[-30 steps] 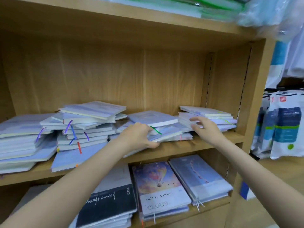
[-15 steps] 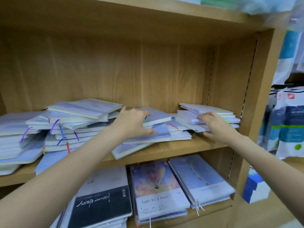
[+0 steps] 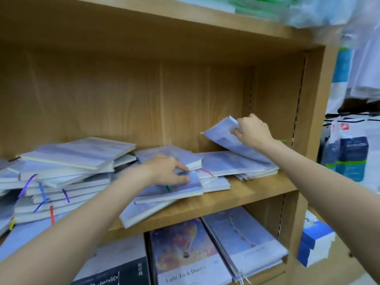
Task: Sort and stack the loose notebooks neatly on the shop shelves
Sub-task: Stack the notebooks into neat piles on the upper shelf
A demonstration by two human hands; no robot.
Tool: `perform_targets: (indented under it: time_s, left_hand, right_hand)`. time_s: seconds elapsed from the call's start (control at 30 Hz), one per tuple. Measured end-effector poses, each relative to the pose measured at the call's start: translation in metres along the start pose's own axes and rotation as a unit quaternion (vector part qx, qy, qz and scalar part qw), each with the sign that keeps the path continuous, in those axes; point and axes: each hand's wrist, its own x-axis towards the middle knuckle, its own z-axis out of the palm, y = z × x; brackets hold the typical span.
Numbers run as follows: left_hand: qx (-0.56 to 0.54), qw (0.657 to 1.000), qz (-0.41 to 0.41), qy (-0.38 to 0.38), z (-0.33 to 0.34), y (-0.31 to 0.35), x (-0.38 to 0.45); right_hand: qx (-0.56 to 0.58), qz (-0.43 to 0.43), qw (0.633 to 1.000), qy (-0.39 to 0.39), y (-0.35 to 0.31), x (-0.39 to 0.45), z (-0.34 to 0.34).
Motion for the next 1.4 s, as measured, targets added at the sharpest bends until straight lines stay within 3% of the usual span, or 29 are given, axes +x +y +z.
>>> perform_targets:
  time_s: [0.1, 0.2, 0.3, 0.4, 0.47, 0.57, 0.6, 0.7, 0.77, 0.87, 0.97, 1.1, 1.2, 1.27, 1.33, 1.4]
  left_hand:
    - [-0.015, 1.000, 0.004, 0.001, 0.001, 0.000, -0.001]
    - [-0.156, 0.987, 0.035, 0.035, 0.001, -0.014, -0.010]
    - [-0.258, 0.962, 0.052, 0.070, 0.002, -0.028, -0.023]
    - [-0.193, 0.979, 0.041, 0.058, 0.002, -0.031, -0.034]
    - [-0.142, 0.987, 0.029, 0.073, -0.002, -0.029, -0.041]
    - [-0.088, 0.972, 0.063, 0.211, -0.004, -0.025, -0.049]
    - [-0.071, 0.970, 0.077, 0.218, -0.002, -0.019, -0.050]
    - [0.028, 0.996, 0.047, 0.072, 0.009, 0.007, -0.046]
    - [0.104, 0.993, 0.019, 0.045, 0.019, 0.016, -0.040]
    - [0.155, 0.982, -0.002, 0.109, 0.022, 0.021, -0.038]
    - [0.130, 0.978, -0.006, 0.161, 0.013, 0.027, -0.030]
    - [0.118, 0.985, -0.015, 0.126, -0.002, 0.042, 0.002]
    - [0.128, 0.982, -0.008, 0.140, -0.009, 0.048, 0.020]
    - [0.134, 0.977, -0.015, 0.164, -0.015, 0.044, 0.024]
    - [0.122, 0.977, -0.016, 0.176, -0.020, 0.039, 0.029]
    - [0.123, 0.975, -0.008, 0.187, -0.025, 0.038, 0.033]
  right_hand:
    - [-0.022, -0.031, 0.999, 0.025, -0.042, 0.004, -0.007]
    - [-0.010, -0.059, 0.997, 0.042, -0.088, 0.001, -0.008]
    - [0.014, -0.132, 0.988, -0.075, -0.123, -0.015, 0.014]
    - [0.028, -0.170, 0.966, -0.195, -0.122, -0.026, 0.022]
    - [0.126, -0.167, 0.949, -0.238, -0.100, -0.030, 0.010]
    - [0.202, -0.148, 0.943, -0.220, -0.049, -0.052, -0.007]
    - [0.193, -0.139, 0.947, -0.216, -0.030, -0.063, -0.007]
    - [0.163, -0.091, 0.951, -0.247, 0.009, -0.093, 0.005]
    - [0.163, -0.078, 0.961, -0.208, 0.018, -0.101, 0.019]
    - [0.142, -0.099, 0.983, -0.053, 0.011, -0.098, 0.032]
    - [0.158, -0.088, 0.983, 0.041, 0.000, -0.086, 0.029]
    - [0.062, -0.121, 0.991, 0.012, -0.007, -0.068, 0.030]
    - [0.098, -0.115, 0.988, 0.017, -0.008, -0.066, 0.026]
    - [0.095, -0.083, 0.991, 0.050, -0.006, -0.071, 0.023]
    - [0.014, -0.039, 0.994, 0.099, -0.003, -0.080, 0.021]
    - [0.057, 0.006, 0.989, 0.134, 0.000, -0.098, 0.022]
